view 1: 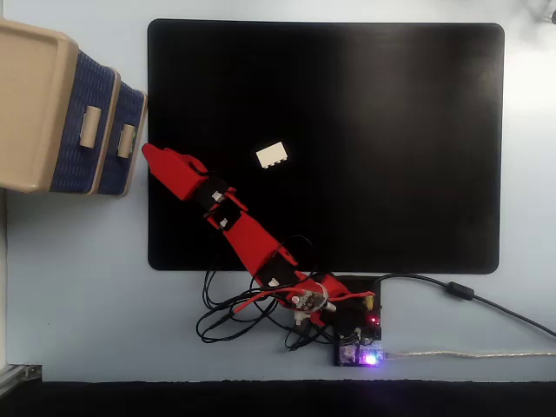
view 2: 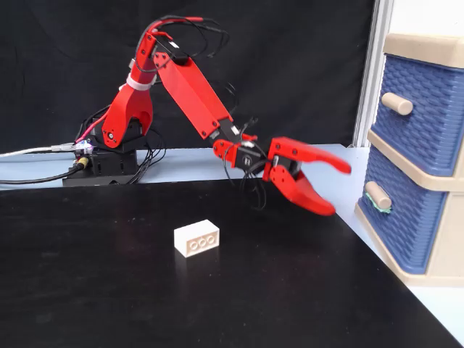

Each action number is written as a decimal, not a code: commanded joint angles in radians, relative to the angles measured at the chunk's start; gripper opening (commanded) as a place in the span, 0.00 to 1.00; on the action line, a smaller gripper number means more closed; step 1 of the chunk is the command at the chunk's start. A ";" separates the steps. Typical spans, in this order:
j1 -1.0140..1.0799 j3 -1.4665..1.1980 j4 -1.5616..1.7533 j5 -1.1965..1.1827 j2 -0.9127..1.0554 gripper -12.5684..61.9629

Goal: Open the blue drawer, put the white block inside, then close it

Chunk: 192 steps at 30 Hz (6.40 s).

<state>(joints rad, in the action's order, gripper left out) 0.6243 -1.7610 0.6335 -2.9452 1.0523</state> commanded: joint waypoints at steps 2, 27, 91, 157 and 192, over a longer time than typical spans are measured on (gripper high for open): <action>0.002 0.097 0.025 -0.021 -0.023 0.61; -0.077 0.370 -0.020 -0.021 -0.206 0.37; 0.588 0.479 -1.911 0.063 0.259 0.62; 0.028 1.764 -1.951 -0.137 -0.126 0.55; 0.072 1.752 -2.411 0.448 -0.273 0.61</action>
<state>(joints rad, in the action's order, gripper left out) 0.7072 -0.0368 -1.8285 -2.4743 0.7593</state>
